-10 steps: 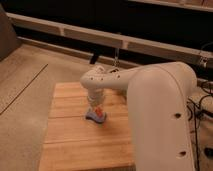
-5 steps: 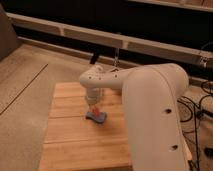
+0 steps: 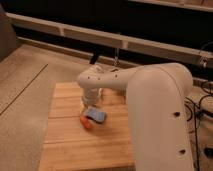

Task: Place the pepper on the white sponge

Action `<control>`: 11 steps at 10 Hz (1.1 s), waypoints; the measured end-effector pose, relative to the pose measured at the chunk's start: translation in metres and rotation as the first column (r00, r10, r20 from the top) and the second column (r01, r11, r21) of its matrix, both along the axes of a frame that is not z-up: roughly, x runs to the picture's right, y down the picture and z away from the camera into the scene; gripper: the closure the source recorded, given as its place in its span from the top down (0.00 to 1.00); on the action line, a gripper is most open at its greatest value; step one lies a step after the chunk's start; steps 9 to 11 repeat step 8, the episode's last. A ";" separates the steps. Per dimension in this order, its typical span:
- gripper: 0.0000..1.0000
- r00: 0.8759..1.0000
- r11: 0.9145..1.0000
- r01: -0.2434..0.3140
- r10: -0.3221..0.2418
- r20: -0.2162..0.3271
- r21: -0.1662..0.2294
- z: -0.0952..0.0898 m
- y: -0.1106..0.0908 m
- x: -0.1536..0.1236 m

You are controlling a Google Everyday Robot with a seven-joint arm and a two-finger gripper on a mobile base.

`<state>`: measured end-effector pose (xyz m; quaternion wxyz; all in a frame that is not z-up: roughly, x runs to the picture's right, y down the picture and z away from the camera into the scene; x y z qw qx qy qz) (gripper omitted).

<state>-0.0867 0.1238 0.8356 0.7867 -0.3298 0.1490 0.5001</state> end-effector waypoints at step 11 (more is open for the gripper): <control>0.80 1.000 1.000 0.002 -0.002 0.003 0.000 0.000 0.000 -0.002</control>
